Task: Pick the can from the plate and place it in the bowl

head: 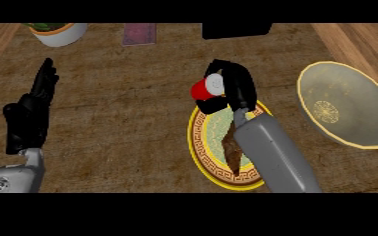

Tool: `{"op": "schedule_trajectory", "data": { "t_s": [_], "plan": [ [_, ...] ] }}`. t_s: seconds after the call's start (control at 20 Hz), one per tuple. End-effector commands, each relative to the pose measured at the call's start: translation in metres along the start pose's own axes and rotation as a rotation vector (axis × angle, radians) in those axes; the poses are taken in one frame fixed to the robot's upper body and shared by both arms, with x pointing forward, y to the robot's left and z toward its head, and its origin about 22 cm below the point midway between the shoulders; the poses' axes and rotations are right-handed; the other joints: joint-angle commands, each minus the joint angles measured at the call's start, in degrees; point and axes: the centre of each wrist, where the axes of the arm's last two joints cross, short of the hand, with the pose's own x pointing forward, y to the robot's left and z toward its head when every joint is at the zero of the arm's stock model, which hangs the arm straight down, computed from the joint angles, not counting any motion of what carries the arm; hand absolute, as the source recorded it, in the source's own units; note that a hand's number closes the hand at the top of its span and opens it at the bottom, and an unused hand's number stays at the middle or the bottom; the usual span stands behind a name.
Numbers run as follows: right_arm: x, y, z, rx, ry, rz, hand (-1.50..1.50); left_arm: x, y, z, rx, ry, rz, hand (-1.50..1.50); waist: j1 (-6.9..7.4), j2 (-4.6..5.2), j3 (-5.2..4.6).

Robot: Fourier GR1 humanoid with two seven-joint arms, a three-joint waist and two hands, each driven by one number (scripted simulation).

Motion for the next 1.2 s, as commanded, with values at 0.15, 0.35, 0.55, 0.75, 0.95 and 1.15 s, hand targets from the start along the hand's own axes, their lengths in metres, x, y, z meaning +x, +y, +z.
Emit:
{"op": "schedule_trajectory", "data": {
  "t_s": [0.15, 0.35, 0.55, 0.75, 0.95, 1.15],
  "plan": [
    [0.038, -0.028, 0.024, -0.334, 0.178, -0.013, 1.50, 0.008, -0.003, -0.003, -0.027, -0.018, 0.016, 0.00, 1.69, 1.30, 0.19],
    [0.042, -0.067, 0.056, -0.457, 0.238, -0.033, 1.50, 0.007, -0.014, -0.004, -0.039, -0.049, 0.018, 0.00, 2.77, 1.96, 0.29],
    [0.010, -0.103, 0.086, -0.572, 0.290, 0.004, 1.50, 0.019, -0.016, 0.006, -0.063, -0.068, 0.037, 0.00, 5.09, 2.52, 0.40],
    [-0.032, -0.149, 0.091, -0.662, 0.276, 0.029, 1.50, 0.018, -0.027, -0.010, -0.075, -0.068, 0.039, 0.00, 5.28, 2.95, 0.42],
    [-0.079, -0.167, 0.089, -0.731, 0.303, 0.071, 1.50, 0.020, -0.025, -0.008, -0.083, -0.076, 0.043, 0.00, 5.89, 3.06, 0.43],
    [-0.110, -0.202, 0.085, -0.769, 0.352, 0.171, 1.50, 0.012, -0.002, -0.007, -0.073, -0.082, 0.056, 0.00, 6.27, 3.09, 0.41]
  ]
}}
